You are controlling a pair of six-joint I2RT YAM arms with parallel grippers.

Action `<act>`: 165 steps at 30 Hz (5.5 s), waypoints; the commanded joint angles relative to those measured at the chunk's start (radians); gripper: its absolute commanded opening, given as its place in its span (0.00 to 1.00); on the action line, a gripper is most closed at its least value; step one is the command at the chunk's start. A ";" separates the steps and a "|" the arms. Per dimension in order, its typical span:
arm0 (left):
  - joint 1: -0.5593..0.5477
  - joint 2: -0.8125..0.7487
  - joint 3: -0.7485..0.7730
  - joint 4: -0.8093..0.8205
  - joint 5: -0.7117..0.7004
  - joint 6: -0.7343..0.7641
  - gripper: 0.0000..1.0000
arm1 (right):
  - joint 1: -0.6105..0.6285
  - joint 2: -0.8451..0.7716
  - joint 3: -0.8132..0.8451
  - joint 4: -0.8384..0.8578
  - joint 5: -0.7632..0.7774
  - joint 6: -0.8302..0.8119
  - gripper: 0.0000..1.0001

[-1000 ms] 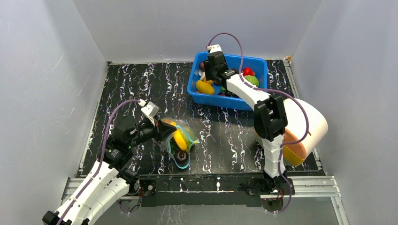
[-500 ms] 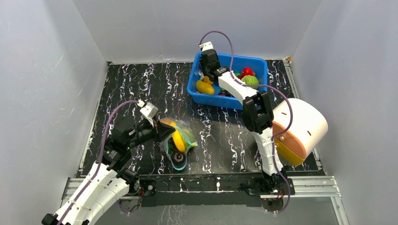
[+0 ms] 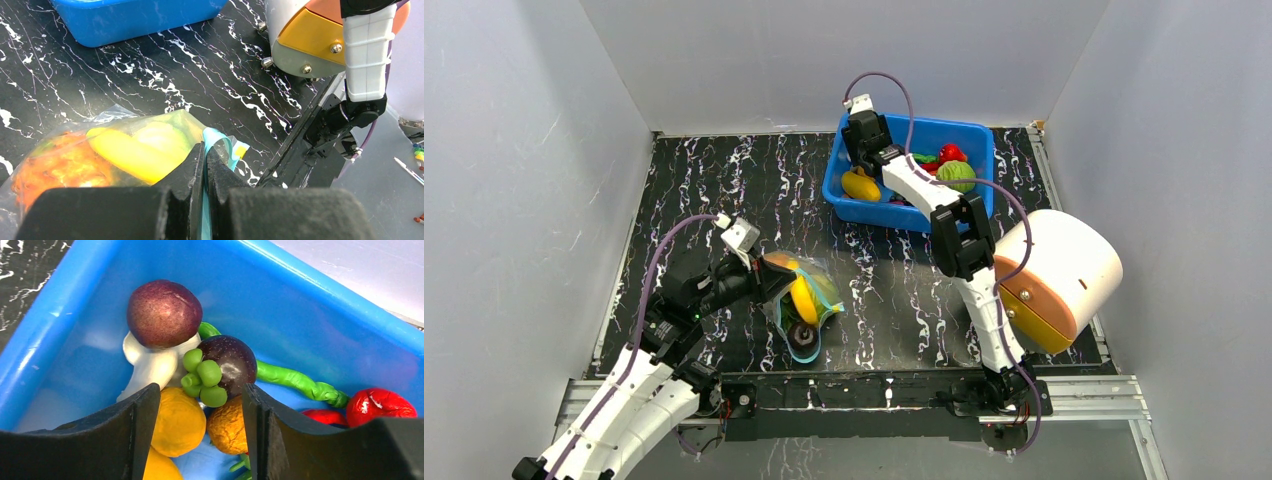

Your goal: Place the food in the zip-top bag and seal the zipper

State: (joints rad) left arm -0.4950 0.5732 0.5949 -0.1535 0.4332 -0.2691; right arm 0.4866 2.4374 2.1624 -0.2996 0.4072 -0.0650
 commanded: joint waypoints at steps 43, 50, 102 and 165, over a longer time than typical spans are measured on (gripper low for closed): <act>-0.004 0.017 0.098 -0.021 -0.063 -0.062 0.00 | -0.080 -0.096 -0.042 0.069 -0.025 -0.007 0.32; -0.004 0.041 0.112 0.028 -0.086 -0.128 0.00 | -0.082 -0.251 -0.170 0.043 -0.076 0.044 0.29; -0.004 0.181 0.220 0.023 -0.318 -0.451 0.00 | 0.503 -1.264 -1.034 0.044 -0.457 0.482 0.26; -0.004 0.128 0.157 0.066 -0.298 -0.559 0.00 | 0.622 -1.178 -1.174 -0.106 -0.180 0.929 0.41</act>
State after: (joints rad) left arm -0.4950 0.7227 0.7494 -0.1570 0.1265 -0.8299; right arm 1.1107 1.2572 1.0214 -0.4690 0.2134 0.7879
